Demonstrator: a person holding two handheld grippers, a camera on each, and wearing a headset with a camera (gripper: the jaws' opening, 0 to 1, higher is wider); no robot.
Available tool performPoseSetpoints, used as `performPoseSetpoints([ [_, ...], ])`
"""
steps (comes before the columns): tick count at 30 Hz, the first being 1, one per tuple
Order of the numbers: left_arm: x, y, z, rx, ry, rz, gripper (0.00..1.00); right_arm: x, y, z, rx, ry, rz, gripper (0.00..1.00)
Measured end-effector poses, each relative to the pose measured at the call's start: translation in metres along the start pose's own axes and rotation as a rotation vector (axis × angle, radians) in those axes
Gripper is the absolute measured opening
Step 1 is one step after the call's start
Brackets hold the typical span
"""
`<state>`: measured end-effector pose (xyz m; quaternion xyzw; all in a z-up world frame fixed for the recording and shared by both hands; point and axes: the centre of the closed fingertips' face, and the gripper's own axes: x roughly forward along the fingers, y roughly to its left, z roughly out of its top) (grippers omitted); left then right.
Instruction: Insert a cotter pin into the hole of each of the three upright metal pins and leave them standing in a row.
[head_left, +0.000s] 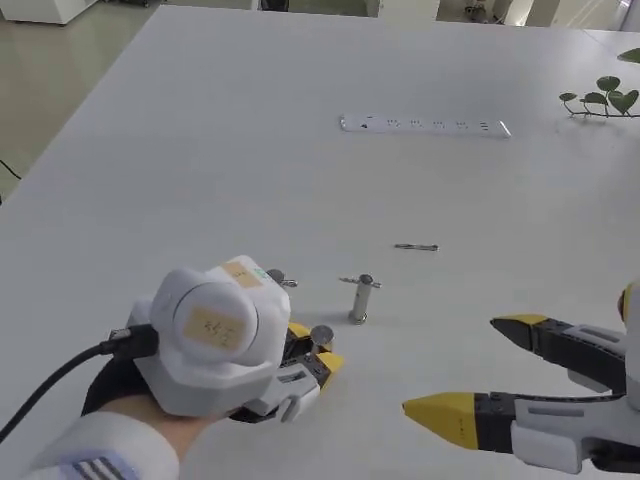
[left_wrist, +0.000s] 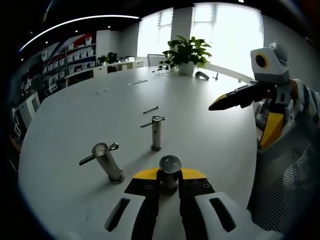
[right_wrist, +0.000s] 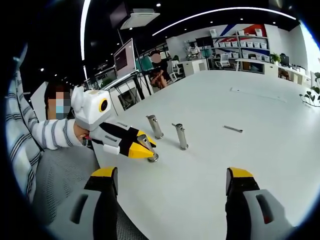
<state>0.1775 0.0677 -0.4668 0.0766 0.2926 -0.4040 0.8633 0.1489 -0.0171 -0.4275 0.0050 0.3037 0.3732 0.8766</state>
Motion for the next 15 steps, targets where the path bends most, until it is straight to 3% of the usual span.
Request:
performPoseSetpoints([
  [9,-0.0044,-0.0013,-0.0012,-0.016,0.006,-0.021,0.12,0.0005,0.0023,0.0030,-0.006,-0.003,0.004,0.87],
  [13,-0.0058,-0.0023,0.0000,0.012,0.004,-0.035,0.12,0.0009,0.0026,0.0027,-0.006,-0.002,0.004,0.87],
  [15,-0.0080,-0.0043,0.0055,0.040,-0.024,-0.050,0.14,0.0010,0.0027,0.0027,-0.005,-0.002,0.004,0.87],
])
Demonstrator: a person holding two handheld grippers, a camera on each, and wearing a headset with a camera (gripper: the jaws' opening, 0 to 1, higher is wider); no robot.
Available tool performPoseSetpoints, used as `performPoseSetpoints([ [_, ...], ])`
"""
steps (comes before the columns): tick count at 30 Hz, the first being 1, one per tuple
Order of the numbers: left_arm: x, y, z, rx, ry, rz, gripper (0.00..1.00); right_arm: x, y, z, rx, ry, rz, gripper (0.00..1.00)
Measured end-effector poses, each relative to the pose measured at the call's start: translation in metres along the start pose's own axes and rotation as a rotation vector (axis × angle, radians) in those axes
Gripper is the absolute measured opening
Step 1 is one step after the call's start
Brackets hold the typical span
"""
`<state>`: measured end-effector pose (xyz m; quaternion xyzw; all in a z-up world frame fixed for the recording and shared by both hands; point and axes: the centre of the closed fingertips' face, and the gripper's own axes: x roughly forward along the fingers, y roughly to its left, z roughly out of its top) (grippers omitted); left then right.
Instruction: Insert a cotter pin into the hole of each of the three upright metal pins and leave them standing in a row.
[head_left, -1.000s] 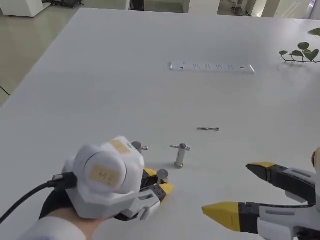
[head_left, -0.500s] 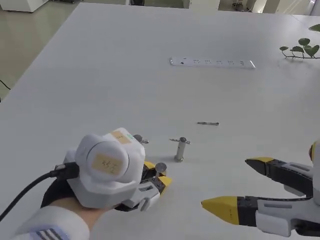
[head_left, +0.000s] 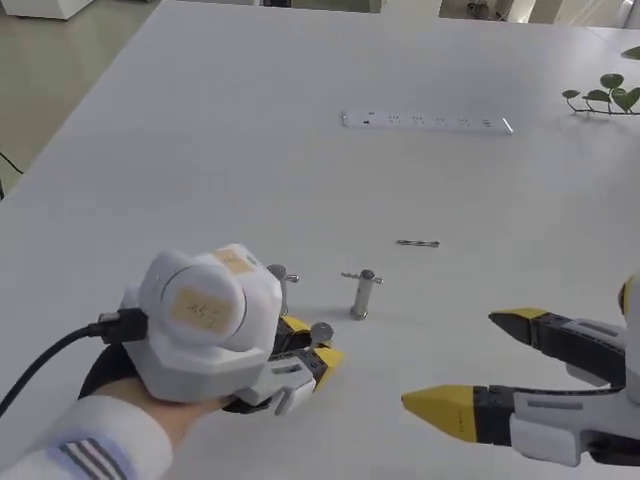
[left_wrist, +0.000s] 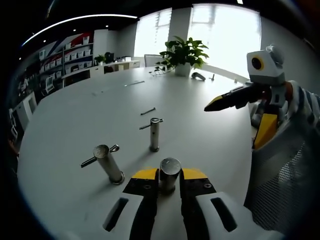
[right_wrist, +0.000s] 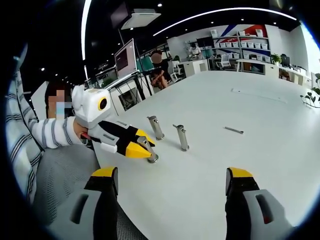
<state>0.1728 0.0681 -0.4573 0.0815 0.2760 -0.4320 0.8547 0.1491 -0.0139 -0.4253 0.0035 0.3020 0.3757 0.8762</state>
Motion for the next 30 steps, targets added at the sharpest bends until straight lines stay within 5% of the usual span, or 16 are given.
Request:
performPoseSetpoints([
  [4,-0.005,-0.004,0.009,0.063,-0.024,-0.031,0.22,0.000,0.000,0.000,-0.003,0.001,0.000,0.87],
  [8,-0.011,-0.018,0.014,0.100,-0.035,-0.126,0.26,0.000,-0.001,0.001,-0.008,0.001,0.003,0.87],
  [14,-0.024,-0.031,0.026,0.110,-0.091,-0.215,0.48,0.000,-0.001,0.001,-0.012,0.004,0.003,0.87],
  [21,-0.038,-0.026,0.028,0.108,-0.108,-0.234,0.68,-0.003,-0.002,0.004,-0.018,0.000,0.000,0.87],
  [30,-0.053,-0.010,0.017,0.089,-0.103,-0.195,0.73,-0.007,-0.008,0.005,-0.022,0.007,-0.013,0.86],
])
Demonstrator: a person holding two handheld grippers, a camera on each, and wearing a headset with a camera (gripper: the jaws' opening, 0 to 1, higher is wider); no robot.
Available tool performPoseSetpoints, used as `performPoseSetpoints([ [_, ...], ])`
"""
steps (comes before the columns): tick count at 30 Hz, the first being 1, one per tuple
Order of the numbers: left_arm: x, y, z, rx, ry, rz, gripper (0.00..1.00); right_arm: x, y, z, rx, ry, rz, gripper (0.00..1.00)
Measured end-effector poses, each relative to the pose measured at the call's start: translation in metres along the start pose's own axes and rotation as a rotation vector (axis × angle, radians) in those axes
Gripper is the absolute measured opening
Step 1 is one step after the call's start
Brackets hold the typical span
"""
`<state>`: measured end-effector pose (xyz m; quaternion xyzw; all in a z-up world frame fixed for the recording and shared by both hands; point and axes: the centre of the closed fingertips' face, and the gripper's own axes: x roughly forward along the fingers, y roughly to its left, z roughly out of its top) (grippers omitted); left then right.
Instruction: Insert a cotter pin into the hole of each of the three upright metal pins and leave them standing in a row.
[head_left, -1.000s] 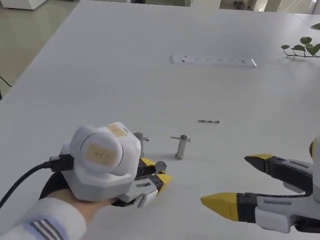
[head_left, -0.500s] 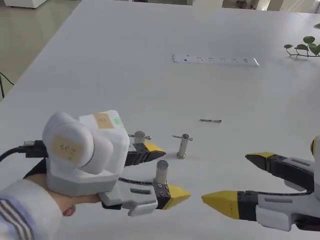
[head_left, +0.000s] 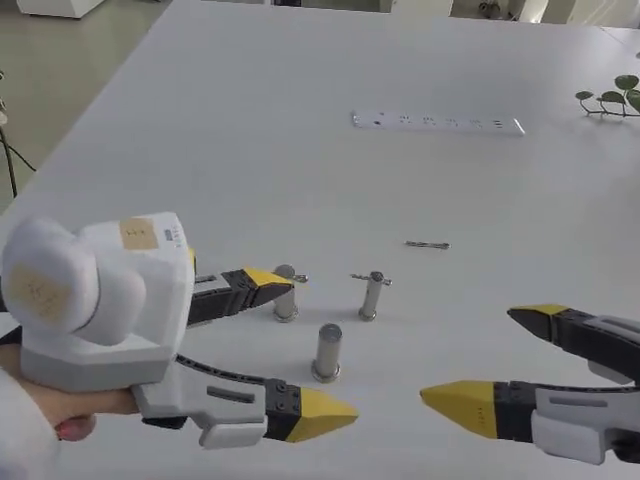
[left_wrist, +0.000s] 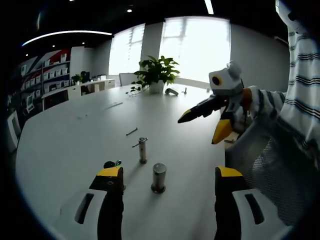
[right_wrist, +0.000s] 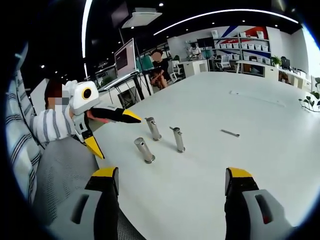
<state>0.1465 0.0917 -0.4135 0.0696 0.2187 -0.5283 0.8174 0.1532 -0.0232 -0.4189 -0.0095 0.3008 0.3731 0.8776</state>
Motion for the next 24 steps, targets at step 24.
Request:
performPoseSetpoints([
  [24,-0.027,-0.012,-0.021,-0.138,0.002,0.020,0.99,0.006,-0.007,0.007,-0.033,0.034,0.006,0.85],
])
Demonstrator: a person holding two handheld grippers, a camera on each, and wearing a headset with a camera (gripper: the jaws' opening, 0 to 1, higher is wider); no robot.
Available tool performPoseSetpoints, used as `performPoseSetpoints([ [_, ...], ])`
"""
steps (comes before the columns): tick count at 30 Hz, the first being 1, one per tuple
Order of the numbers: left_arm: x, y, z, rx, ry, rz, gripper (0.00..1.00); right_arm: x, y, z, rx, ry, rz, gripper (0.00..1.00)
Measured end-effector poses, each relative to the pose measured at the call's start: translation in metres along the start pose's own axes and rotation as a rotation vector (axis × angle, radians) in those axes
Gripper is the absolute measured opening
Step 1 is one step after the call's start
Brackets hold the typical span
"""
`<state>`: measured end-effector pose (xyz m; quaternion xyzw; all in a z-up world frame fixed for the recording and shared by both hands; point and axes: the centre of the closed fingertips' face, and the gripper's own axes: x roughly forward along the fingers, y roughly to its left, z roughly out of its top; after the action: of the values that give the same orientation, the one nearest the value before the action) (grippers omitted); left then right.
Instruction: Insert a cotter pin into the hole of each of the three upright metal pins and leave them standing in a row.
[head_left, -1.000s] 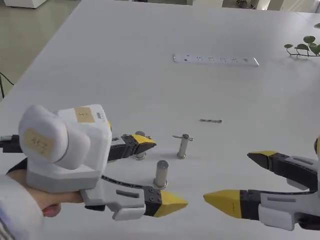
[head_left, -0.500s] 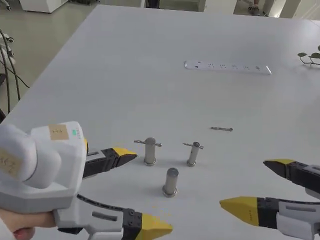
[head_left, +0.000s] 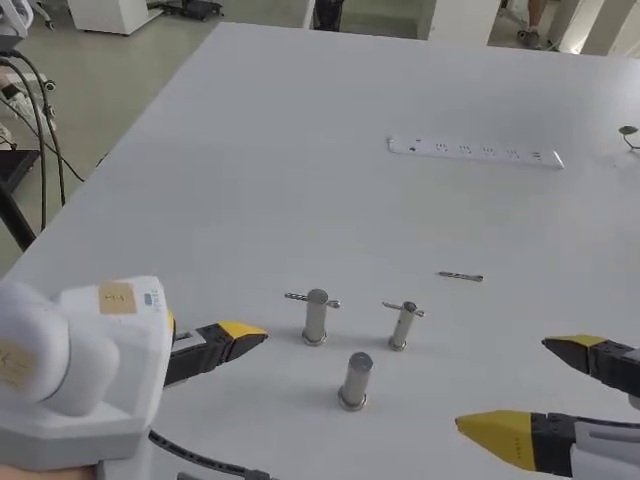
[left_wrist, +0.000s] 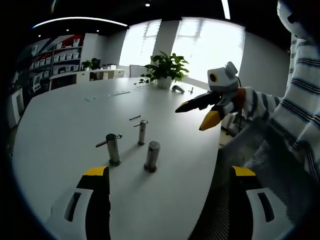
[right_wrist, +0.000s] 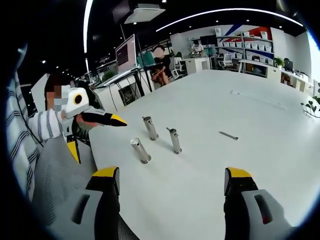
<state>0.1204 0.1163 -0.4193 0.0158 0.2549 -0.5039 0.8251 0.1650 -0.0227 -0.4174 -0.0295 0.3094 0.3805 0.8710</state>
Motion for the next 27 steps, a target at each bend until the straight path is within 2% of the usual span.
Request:
performPoseSetpoints([
  [3,-0.001,-0.002,0.001,-0.008,-0.001,-0.004,0.99,-0.001,-0.006,0.005,-0.019,0.006,-0.004,0.84],
  [7,-0.003,-0.001,-0.003,-0.008,0.018,0.006,0.99,-0.001,-0.011,0.010,-0.034,0.006,-0.009,0.84],
  [10,-0.005,-0.001,-0.002,-0.010,0.008,0.016,0.99,-0.001,-0.017,0.014,-0.055,0.014,-0.016,0.83],
  [13,-0.006,0.000,-0.001,-0.012,0.000,0.023,0.99,-0.002,-0.022,0.018,-0.062,0.015,-0.014,0.82],
  [21,-0.007,0.004,-0.003,-0.022,0.018,0.051,0.98,-0.001,-0.032,0.031,-0.099,0.009,-0.002,0.77],
  [24,-0.008,0.004,-0.002,-0.019,0.012,0.054,0.98,-0.002,-0.038,0.031,-0.126,0.039,-0.005,0.74],
  [27,-0.009,0.004,-0.002,-0.010,0.014,0.054,0.97,-0.001,-0.040,0.025,-0.148,0.096,0.020,0.69],
])
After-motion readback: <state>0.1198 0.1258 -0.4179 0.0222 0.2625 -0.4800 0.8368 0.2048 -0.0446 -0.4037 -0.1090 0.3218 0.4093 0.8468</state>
